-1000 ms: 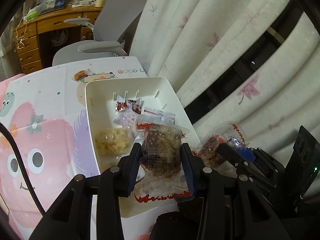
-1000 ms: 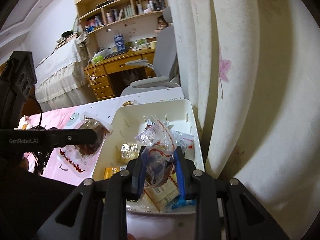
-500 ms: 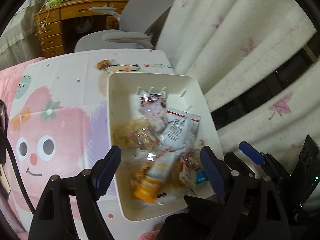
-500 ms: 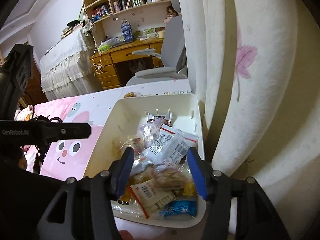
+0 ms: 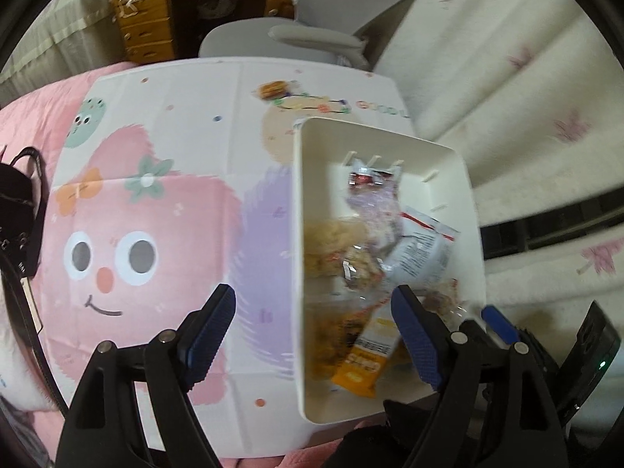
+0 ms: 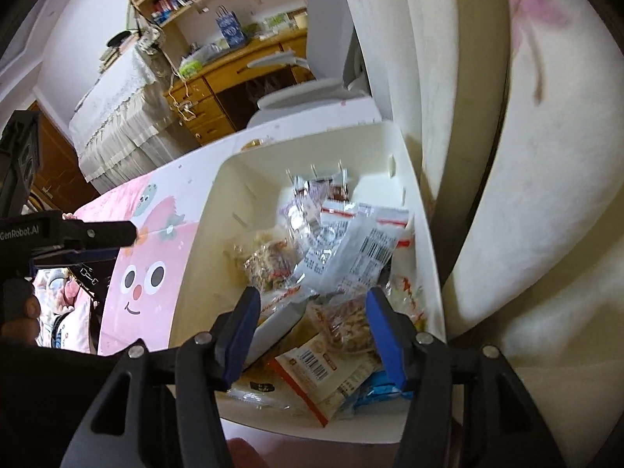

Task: Organize snacks
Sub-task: 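Move left gripper to the small orange-filled clear packet on the cloth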

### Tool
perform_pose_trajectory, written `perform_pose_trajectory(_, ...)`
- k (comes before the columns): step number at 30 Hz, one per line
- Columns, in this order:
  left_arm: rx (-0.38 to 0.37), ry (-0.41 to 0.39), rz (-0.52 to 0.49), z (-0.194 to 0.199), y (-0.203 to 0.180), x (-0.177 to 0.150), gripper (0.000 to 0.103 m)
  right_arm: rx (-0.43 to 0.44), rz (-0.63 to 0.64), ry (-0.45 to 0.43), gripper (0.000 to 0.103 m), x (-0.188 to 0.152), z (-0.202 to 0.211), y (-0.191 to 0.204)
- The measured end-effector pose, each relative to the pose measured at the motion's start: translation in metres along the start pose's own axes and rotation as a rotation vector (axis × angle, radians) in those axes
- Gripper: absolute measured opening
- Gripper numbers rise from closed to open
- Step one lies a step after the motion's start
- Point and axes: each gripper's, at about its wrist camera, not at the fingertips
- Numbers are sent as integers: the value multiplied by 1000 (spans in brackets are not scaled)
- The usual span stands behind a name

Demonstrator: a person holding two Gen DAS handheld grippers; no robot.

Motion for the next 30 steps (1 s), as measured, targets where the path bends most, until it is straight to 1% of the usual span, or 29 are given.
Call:
perform_pose_trajectory(1,2,9,11,-1,4,5,81,-2,-16,24,61,0,-6,0)
perform_pose_trajectory(3,23,17,34,-4,16,20,81,12,-39,58,63,0,-15,-1)
perform_pose_trajectory(7,72,24,36,-10,32,55,81,17,-78,125,66,1,-32,0)
perform_pose_trajectory(11,86,34,37,-20,44,94,81,9,-99,172,71,4,-48,4)
perform_pose_trajectory(15,92,21,9,-35,49,135,81,-6,-119,204,73,12,-63,8)
perform_pose_trajectory(18,84,16,-14,-48,48,161,81,-38,-139,211,73,19,-72,11)
perform_pose_trajectory(22,61,-10,-48,-72,45,197,81,-69,-163,210,73,29,-80,12)
perform_pose_trajectory(26,29,-43,-84,-95,41,222,81,-96,-168,200,73,41,-87,14)
perform_pose_trajectory(30,21,-60,-141,-122,37,238,81,-124,-163,193,73,50,-92,14)
Point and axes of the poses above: each gripper's, at about its wrist camera, not at the fingertips, and z roughly against the way its jaws point, y to its left, x to its top, and after that the axes turned 2 degrees about y, right-handed
